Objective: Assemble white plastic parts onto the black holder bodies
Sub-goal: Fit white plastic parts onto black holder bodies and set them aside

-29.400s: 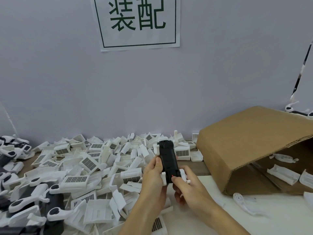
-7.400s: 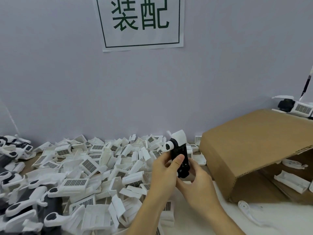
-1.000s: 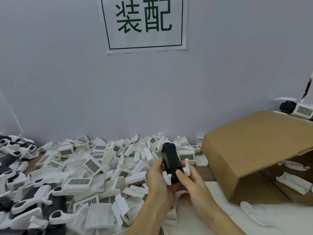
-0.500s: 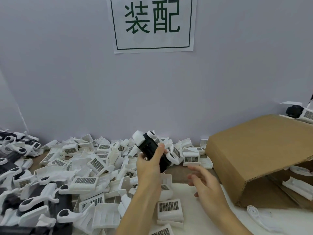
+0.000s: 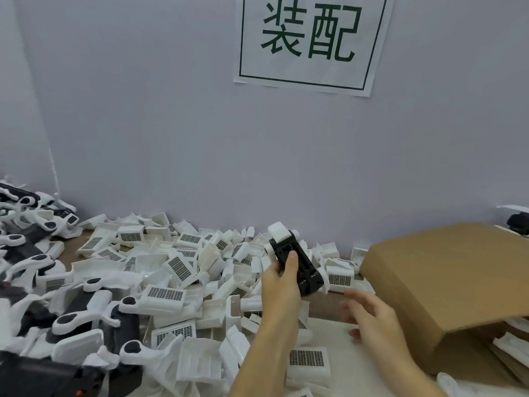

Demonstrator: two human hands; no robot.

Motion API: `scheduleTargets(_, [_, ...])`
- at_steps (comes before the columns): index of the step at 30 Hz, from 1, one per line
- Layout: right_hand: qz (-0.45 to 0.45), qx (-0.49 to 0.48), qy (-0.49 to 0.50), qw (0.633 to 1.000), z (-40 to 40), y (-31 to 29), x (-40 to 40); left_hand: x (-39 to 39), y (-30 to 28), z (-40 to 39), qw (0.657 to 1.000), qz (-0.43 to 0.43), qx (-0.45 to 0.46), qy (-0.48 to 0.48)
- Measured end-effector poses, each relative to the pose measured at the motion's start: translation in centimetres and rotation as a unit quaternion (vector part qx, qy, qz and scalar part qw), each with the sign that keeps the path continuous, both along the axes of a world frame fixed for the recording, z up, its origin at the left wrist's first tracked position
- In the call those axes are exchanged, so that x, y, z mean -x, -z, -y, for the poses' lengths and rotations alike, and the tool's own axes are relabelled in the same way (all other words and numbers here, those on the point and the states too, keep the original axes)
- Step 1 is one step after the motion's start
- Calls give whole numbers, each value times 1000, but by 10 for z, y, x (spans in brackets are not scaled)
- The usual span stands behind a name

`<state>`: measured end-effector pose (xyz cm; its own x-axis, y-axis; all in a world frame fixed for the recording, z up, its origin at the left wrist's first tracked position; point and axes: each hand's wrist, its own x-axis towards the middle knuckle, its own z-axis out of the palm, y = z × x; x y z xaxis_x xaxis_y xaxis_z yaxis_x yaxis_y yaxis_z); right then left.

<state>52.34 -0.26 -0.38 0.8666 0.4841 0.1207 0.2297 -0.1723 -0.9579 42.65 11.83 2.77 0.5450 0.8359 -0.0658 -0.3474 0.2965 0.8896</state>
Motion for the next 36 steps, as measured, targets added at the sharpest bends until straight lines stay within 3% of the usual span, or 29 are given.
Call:
scheduleTargets(3, [14,44,30,998,-21,-4,-9,2,-3,1,999,9,38,2])
scheduleTargets(8, [79,224,131,963,-56,-16,-34,2,-5,4,1000,14,10,1])
scheduleTargets(14, [81,341,135,927,-76,-8,-47,-3,-2,3,1000,8,-19,9])
scheduleTargets(20, [73,290,151,942,-76,-12,-50,-6,0,1,1000,7,-14,16])
scheduleTargets(32, [153,169,143,963,-22,-16,-10,0,-2,4,1000,-2,-12,15])
scheduleTargets(36, [82,65,118,987,4,-30,-5,2,-4,6,1000,-19,-4,6])
